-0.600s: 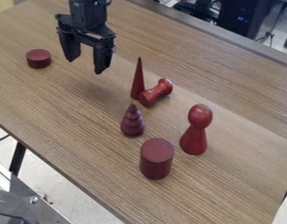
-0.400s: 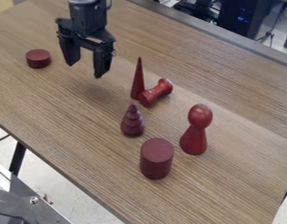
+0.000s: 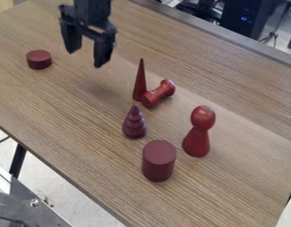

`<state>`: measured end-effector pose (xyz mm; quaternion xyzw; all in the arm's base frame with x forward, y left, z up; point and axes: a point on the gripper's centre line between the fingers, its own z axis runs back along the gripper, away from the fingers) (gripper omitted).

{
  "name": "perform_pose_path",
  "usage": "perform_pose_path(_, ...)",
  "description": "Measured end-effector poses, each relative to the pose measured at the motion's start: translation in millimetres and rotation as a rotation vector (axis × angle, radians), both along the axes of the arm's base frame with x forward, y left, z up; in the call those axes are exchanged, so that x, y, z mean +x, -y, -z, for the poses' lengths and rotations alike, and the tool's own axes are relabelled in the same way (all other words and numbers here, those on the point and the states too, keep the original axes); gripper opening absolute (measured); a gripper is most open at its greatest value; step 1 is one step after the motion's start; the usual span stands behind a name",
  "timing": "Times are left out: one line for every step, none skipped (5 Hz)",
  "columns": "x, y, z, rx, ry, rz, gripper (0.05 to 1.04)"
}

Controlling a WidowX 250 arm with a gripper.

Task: Put the cone left side on the table

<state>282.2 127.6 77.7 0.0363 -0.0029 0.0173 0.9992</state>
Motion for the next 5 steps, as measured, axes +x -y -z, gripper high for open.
perform_pose_path(7,3,-24.9,0.019,0.071,0.016,0.999)
perform_pose_path(18,18,-43.9,0.009,0.086,0.057,0.999)
perform_pose_path(28,36,-60.0,0.002,0.086,0.097,0.999)
perform_pose_path(37,53,-76.6,0.028,0.065,0.111,0.999)
perform_pose_path(48,68,-59.8,-0.023,-0.045,0.125,0.999)
